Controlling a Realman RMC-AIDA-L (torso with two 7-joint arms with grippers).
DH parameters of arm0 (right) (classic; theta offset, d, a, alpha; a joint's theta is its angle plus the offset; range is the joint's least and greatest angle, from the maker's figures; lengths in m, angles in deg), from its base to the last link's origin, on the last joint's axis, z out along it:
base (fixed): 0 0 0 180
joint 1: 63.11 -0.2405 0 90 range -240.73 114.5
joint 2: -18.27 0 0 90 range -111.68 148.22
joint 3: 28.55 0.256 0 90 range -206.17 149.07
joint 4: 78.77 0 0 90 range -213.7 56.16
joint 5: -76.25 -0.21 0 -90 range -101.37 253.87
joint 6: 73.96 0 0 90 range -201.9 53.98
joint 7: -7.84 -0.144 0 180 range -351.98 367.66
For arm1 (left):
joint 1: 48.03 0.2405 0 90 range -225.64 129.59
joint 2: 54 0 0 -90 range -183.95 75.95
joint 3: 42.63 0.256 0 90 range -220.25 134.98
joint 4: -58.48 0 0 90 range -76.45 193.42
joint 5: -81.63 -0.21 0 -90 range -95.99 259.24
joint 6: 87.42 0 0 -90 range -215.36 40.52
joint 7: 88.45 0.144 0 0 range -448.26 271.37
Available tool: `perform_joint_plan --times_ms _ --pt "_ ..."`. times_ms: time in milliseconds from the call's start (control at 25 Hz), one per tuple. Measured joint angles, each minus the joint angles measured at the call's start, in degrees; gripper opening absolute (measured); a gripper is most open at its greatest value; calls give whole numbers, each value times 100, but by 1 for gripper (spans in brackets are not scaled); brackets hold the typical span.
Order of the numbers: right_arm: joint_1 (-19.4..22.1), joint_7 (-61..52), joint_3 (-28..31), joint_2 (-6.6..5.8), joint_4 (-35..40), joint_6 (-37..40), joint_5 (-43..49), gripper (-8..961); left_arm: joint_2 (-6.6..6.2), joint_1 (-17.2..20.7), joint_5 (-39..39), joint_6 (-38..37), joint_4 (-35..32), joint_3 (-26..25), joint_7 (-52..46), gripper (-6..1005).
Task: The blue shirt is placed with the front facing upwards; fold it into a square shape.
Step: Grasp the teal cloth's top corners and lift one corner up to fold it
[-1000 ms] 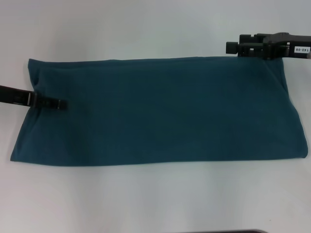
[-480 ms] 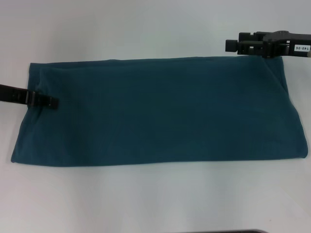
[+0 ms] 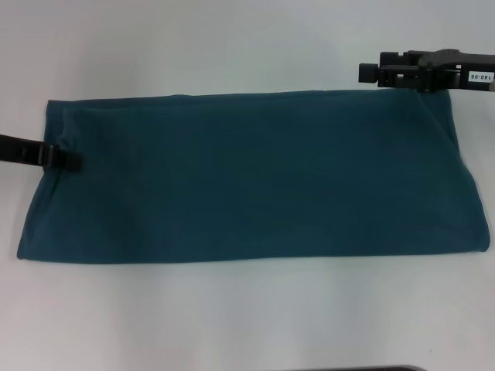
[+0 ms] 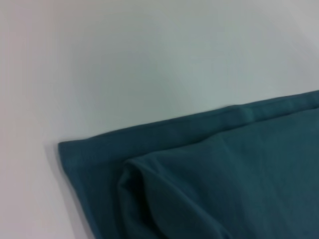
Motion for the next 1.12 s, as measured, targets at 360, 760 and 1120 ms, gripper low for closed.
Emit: perform_joint_plan --times_ms 360,760,1120 --pt "0 40 1 13 1 31 -6 779 4 35 -8 51 -9 17 -4 27" --pt "0 64 2 18 4 26 -6 779 12 54 -8 74 16 -29 -104 28" --pt "38 137 4 26 3 -2 -86 778 -75 218 27 374 321 -126 -301 323"
